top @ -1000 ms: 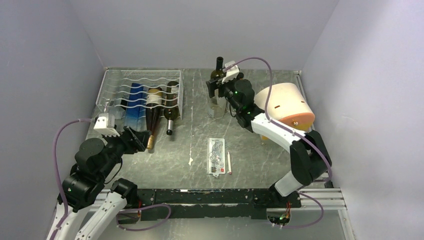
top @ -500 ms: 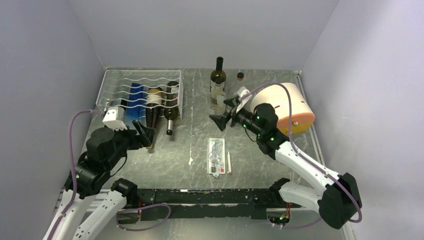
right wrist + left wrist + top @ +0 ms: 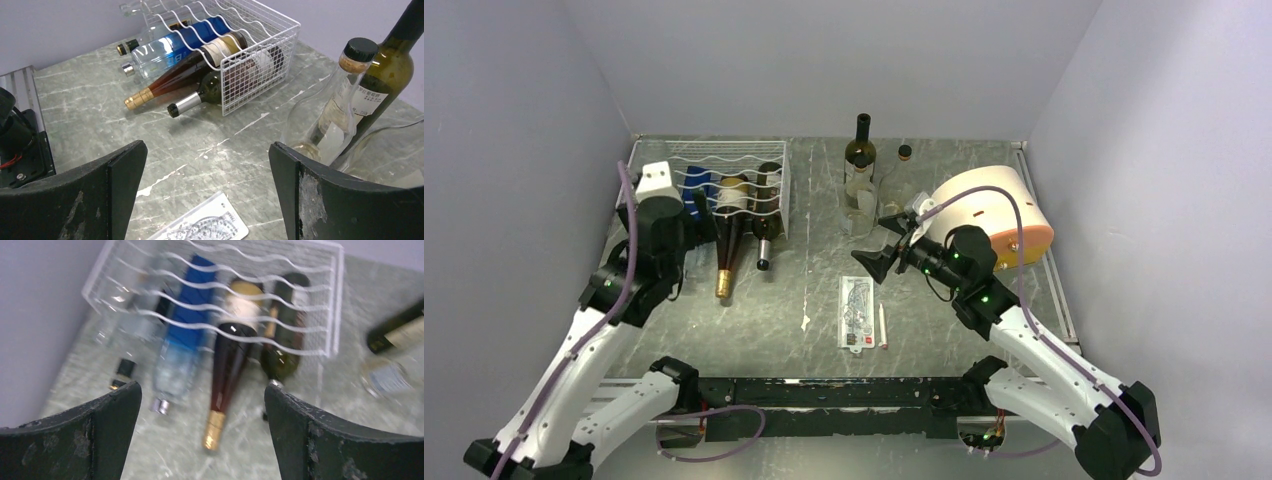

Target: Take the wine bottle off the wine rack

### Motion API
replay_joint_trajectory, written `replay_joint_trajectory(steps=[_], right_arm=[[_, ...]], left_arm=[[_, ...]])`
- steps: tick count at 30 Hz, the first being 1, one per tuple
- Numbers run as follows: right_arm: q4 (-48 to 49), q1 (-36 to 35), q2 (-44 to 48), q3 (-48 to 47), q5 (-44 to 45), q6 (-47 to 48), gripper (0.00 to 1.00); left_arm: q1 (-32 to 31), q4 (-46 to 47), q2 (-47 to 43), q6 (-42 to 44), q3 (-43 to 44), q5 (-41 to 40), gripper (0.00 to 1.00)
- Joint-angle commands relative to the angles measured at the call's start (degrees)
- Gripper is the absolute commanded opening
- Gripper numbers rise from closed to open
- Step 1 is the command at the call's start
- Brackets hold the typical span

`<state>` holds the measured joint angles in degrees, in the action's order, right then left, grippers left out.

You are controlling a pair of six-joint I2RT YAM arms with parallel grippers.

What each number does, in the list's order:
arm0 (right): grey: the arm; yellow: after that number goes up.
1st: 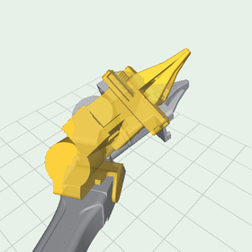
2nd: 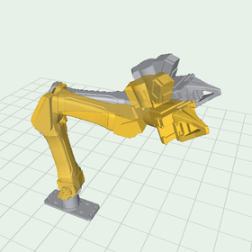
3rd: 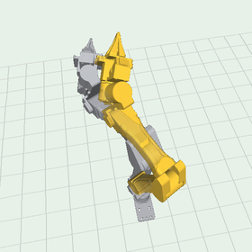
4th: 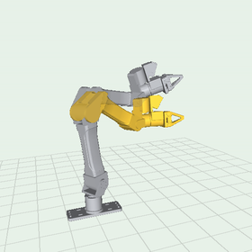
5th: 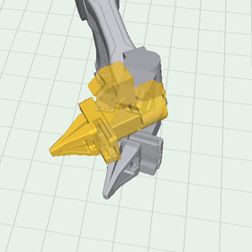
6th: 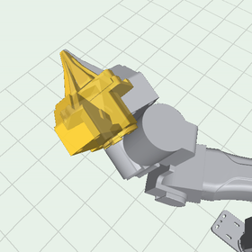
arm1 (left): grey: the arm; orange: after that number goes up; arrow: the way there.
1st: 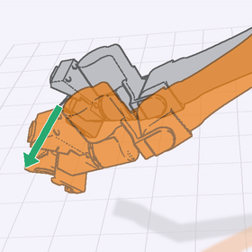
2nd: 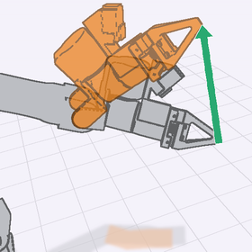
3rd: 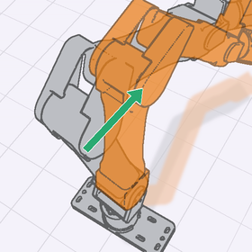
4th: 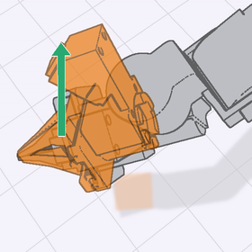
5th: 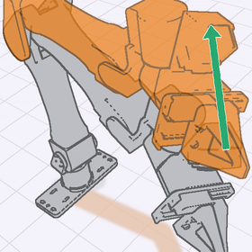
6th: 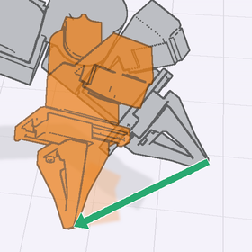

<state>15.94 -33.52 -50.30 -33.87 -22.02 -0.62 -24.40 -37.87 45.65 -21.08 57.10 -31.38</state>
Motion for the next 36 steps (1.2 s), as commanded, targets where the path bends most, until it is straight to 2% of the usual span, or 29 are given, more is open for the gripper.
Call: replay_joint_trajectory(steps=[1,3,6,8,12,16,24,25,27,33,36], right_arm=[[-0.3,-0.3,1.8,0.4,0.9,0.4,0.98],[-0.5,-0.3,2.5,0.5,0.9,0.5,0.98],[-0.3,-0.3,3.3,0.8,1.5,0.6,0.98],[-0.4,-0.3,3.3,0.8,1.6,0.6,0.98],[-0.2,-0.3,3.0,1.0,1.3,0.5,0.98],[-0.2,-0.3,2.0,0.8,1.4,0.4,0.98],[-0.3,-0.3,1.8,0.8,0.6,0.5,0.98],[-0.5,-0.3,1.8,0.7,0.6,0.6,0.98],[-0.8,-0.3,1.8,0.4,0.3,0.7,0.98],[-0.4,-0.4,1.8,0.7,0.1,0.7,0.98],[-0.6,-0.3,1.6,0.5,-0.1,0.7,0.98]], left_arm=[[3.0,12.0,6.0,12.1,2.8,-14.3,0.96],[6.8,15.7,9.2,14.6,3.1,-13.4,0.96],[15.9,20.6,12.8,16.2,2.7,-4.7,0.96],[22.9,20.0,16.3,16.0,3.4,-0.6,0.96],[30.4,18.6,22.9,17.8,2.7,3.8,0.98],[36.9,22.5,24.1,17.4,-2.4,18.1,0.96],[44.8,26.3,28.6,16.0,-3.2,32.8,0.95],[46.2,25.9,29.5,15.6,-2.6,35.5,1.00],[48.4,25.7,30.8,15.1,-1.8,38.4,0.99],[51.4,28.1,32.6,14.2,-2.1,46.9,1.00],[51.6,27.3,34.1,14.4,-1.3,47.8,0.90]])
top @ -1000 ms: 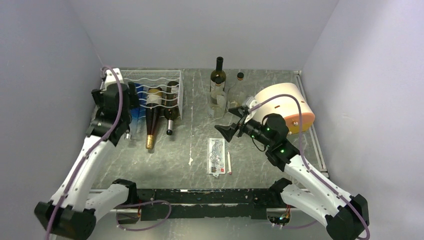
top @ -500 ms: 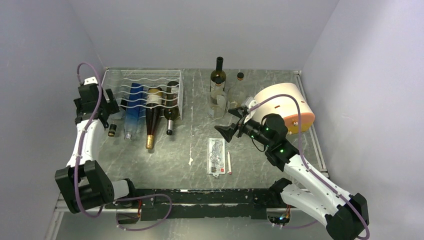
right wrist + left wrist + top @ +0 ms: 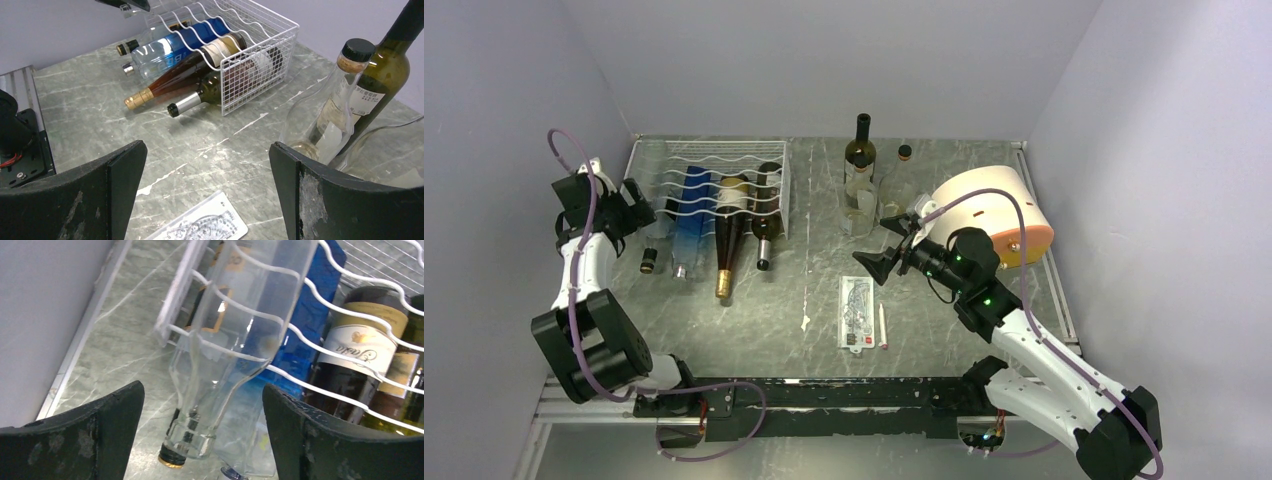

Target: Take the wine bottle off the wine rack

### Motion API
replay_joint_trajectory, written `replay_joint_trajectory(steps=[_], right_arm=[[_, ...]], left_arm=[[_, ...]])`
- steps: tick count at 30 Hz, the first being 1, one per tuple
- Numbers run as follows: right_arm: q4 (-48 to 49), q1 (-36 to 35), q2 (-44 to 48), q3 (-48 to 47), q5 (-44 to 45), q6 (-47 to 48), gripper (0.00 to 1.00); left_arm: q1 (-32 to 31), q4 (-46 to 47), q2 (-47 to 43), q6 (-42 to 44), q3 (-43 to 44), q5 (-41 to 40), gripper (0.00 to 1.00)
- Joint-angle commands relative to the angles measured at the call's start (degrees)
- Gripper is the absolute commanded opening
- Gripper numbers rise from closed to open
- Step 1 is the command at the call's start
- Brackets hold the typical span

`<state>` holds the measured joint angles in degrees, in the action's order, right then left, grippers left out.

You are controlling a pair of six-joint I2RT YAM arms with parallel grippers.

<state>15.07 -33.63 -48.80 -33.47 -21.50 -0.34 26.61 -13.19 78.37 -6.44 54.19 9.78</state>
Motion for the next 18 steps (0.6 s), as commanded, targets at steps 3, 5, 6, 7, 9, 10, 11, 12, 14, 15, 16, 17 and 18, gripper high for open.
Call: replay_joint_trajectory(steps=[3,5,6,7,9,10,11,12,14,15,16,17,18], right_arm=[[0.4,-0.3,0.4,0.3,-0.8,0.5,0.99],[0.9,-0.3,0.6,0.6,-0.8,0.3,0.99],[1.0,-0.3,0.6,0.6,-1.0,0.3,0.99],[1.0,-0.3,0.5,0.5,-1.3,0.3,0.99],[0.6,-0.3,0.3,0.3,-1.6,0.3,0.99],[0.5,-0.3,0.3,0.2,-1.5,0.2,0.99],[0.5,-0.4,0.4,0.3,-1.5,0.2,0.99],[0.7,-0.3,0.4,0.4,-1.5,0.2,0.99],[0.9,-0.3,0.4,0.6,-1.4,0.3,0.99],[0.8,-0.3,0.3,0.4,-1.4,0.3,0.99],[0.7,-0.3,0.3,0.4,-1.4,0.3,0.99],[0.6,-0.3,0.2,0.3,-1.4,0.3,0.99],[0.6,-0.3,0.2,0.3,-1.4,0.3,0.99]], left_arm=[[0.6,2.4,2.7,-0.1,2.0,8.3,0.87],[0.6,2.4,3.7,0.0,2.6,10.0,0.90],[0.7,2.3,4.2,0.0,3.0,10.6,0.91],[0.8,2.3,4.5,0.0,3.1,11.4,0.92],[0.8,2.3,4.5,-0.2,3.1,12.9,0.88],[0.8,2.3,4.1,-0.4,2.9,13.4,0.86],[0.8,2.6,3.7,-0.5,2.5,13.6,0.84],[0.8,2.8,3.2,-0.6,2.3,13.6,0.82],[0.7,3.2,2.4,-0.8,1.9,13.6,0.81],[0.7,3.3,2.3,-0.9,1.9,13.5,0.80],[0.8,3.1,2.6,-1.1,2.1,13.6,0.80],[0.8,2.8,2.9,-1.4,2.6,13.5,0.81],[0.8,2.4,3.2,-1.6,3.0,13.4,0.84]])
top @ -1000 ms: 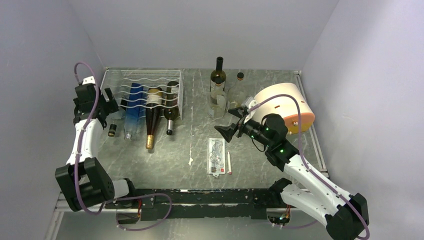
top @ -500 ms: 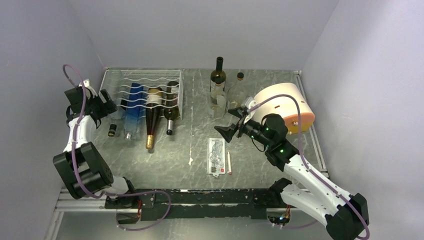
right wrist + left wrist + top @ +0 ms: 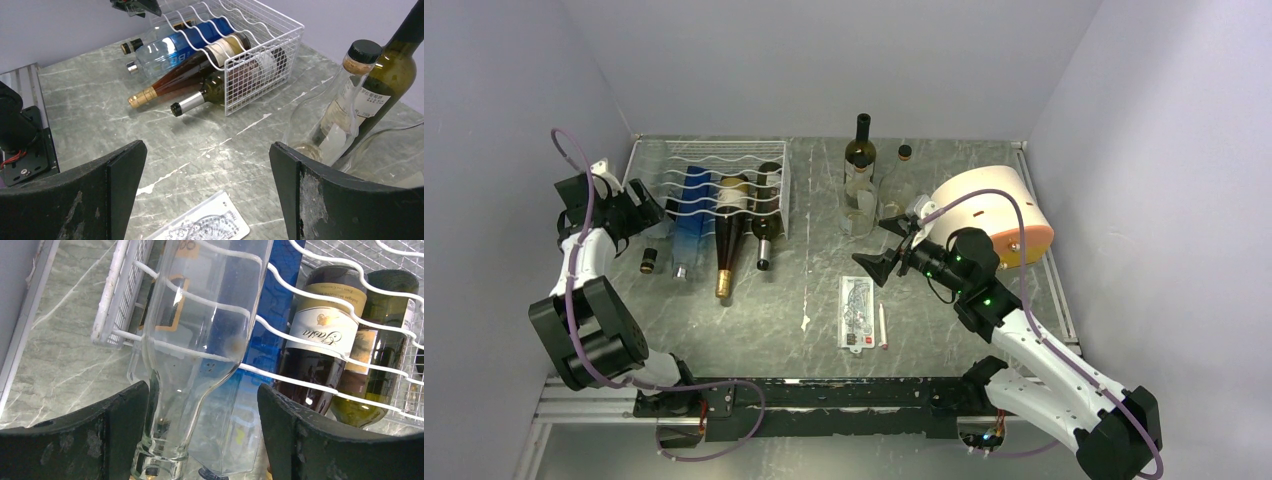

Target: Take the wine bottle off the wine rack

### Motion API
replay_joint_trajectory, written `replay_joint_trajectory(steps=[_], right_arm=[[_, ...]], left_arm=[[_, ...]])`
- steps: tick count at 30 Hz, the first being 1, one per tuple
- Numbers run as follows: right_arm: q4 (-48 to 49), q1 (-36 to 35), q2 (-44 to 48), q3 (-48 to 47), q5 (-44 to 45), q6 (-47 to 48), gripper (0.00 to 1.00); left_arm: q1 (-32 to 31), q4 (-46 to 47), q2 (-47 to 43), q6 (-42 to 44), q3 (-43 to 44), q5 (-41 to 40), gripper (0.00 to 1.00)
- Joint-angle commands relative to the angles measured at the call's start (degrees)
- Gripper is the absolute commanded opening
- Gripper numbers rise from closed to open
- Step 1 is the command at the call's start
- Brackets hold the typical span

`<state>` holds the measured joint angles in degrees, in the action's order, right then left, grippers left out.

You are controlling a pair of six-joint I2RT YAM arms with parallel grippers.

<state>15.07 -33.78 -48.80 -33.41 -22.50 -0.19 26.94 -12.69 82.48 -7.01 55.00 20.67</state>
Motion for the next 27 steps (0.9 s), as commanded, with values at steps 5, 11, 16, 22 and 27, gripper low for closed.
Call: replay_joint_trajectory(steps=[5,11,16,22,27], right_arm=[[0.7,-0.2,0.0,0.3,0.0,0.6,0.99],[0.8,-0.2,-0.2,0.2,0.0,0.8,0.99],[1.0,-0.2,0.1,0.4,0.2,0.9,0.99],[0.8,-0.2,-0.2,0.3,0.1,1.0,0.99],[1.3,-0.2,-1.0,0.5,0.3,1.0,0.99]], left_arm=[[0.4,-0.3,-0.2,-2.1,4.9,0.8,1.00],[0.4,-0.7,2.0,-3.9,8.7,-1.4,0.85],[0.3,1.7,4.8,-5.7,10.7,0.7,0.86],[-0.5,1.3,8.4,-4.0,13.2,-0.8,0.88],[-1.8,2.1,10.4,-4.5,13.3,2.1,0.77]])
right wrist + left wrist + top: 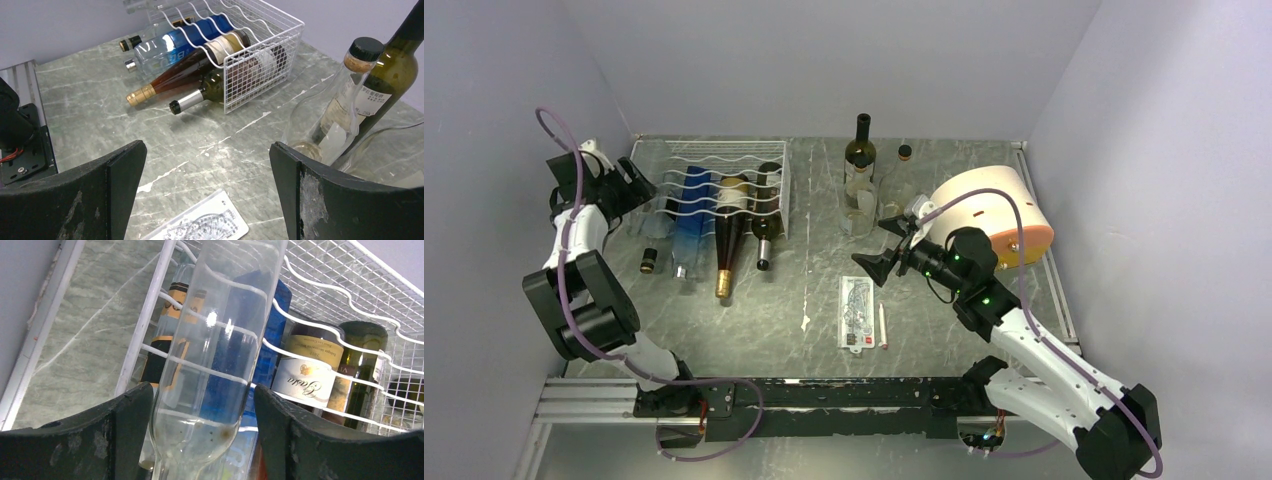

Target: Take the wine bottle off the wine rack

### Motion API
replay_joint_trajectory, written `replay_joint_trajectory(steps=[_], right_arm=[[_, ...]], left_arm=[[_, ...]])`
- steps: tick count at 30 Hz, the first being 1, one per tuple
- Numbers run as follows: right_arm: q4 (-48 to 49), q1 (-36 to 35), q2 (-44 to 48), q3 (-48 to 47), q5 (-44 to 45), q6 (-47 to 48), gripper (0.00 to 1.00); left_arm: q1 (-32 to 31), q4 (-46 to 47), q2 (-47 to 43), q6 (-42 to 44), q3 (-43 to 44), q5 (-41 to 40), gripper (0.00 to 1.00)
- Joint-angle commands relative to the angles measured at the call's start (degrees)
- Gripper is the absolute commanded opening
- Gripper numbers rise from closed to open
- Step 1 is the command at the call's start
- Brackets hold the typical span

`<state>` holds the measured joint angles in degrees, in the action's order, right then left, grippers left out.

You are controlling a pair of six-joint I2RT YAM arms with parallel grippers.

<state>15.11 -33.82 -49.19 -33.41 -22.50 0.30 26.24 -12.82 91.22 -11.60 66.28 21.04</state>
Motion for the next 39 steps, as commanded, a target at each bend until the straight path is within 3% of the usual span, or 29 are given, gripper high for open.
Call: replay_joint_trajectory(steps=[1,6,10,16,25,33,39], right_arm=[[1.2,-0.1,-0.8,0.3,0.2,0.6,0.99],[1.2,-0.1,-0.6,0.4,0.6,0.7,0.99],[1.3,-0.1,-0.9,0.4,0.1,0.6,0.99],[0.9,-0.1,-0.8,0.4,0.5,0.7,0.99],[-0.2,-0.1,-1.3,-0.2,0.2,0.8,0.99],[-2.1,-0.2,-0.9,-1.8,0.5,0.6,0.99],[-4.4,-0.4,-0.7,-4.3,2.1,-2.1,0.99]], left_arm=[[-1.8,1.9,1.7,0.5,2.2,0.6,0.77],[-6.6,-2.5,2.4,3.8,6.1,-11.7,0.90],[-8.3,-7.5,6.2,5.6,12.8,-14.7,0.87],[-8.4,-11.1,11.6,6.9,17.2,-12.0,0.81],[-8.5,-7.1,11.6,8.8,12.0,-7.5,0.82],[-8.5,-6.2,5.4,5.8,10.1,-8.4,0.51],[-8.0,-7.3,1.1,0.5,9.3,-1.9,0.22]])
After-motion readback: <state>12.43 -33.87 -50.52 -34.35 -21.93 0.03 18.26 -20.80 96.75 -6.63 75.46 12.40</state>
